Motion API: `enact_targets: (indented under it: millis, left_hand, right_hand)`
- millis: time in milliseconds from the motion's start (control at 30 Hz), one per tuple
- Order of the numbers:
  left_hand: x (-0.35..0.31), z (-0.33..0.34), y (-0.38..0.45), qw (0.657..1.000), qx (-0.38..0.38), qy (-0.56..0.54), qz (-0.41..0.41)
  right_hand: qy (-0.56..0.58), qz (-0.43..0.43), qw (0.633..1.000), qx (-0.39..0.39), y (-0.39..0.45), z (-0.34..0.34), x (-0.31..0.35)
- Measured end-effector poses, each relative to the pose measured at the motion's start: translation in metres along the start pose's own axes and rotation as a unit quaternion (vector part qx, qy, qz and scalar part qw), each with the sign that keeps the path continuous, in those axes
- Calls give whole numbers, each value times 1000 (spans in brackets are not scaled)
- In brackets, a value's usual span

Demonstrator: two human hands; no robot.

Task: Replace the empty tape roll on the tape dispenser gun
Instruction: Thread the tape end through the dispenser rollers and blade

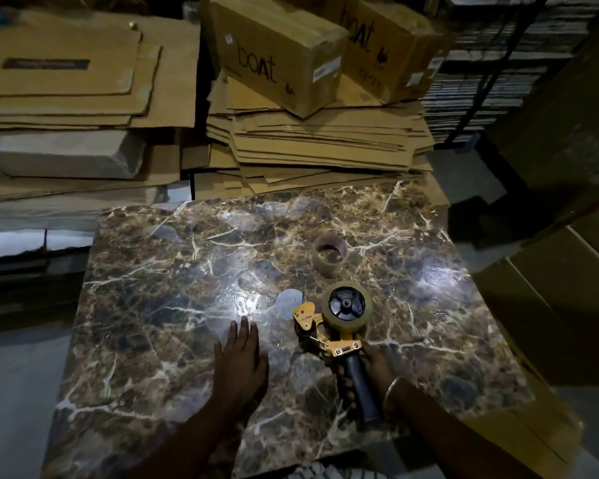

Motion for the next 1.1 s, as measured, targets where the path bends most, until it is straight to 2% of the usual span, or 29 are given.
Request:
enact_targets:
  millis: [200,367,500,633,767,900,1000,1100]
  left_hand:
    - [-38,-4,-16,991,-56,-122,2]
    - [-54,6,-22,968,-29,-247,-19]
    - [-63,0,-19,964,-79,-250,-30]
    - [-72,0,-10,954,-67,-285,-69]
    - [-68,-9,-4,950,-103,-282,-91]
    - [-67,-13,0,957,-90,-268,-66]
    - [-62,-16,5,974,-73,-215,-18]
    - [-51,-22,16,976,-46,-211,14]
  right_hand:
    - [-13,-1,1000,3,9,-1,12]
    - [-32,15,998,45,6,8,13]
    - [-42,23,997,68,5,9,11]
    - [-35,35,996,81,5,10,9]
    - [-28,47,994,95,2,12,10]
    - [-66,60,991,95,-6,12,13]
    - [-81,61,991,91,-10,11,16]
    - [-83,62,991,86,-12,10,18]
Point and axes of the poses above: each hand's wrist, its own y-axis towards the middle knuckle, its own z-axis out of the palm, x = y × z, the point moved 7 cm from there along y, towards the middle knuckle, and after that the axes turned 10 degrees about -x, right-handed, at the moved point
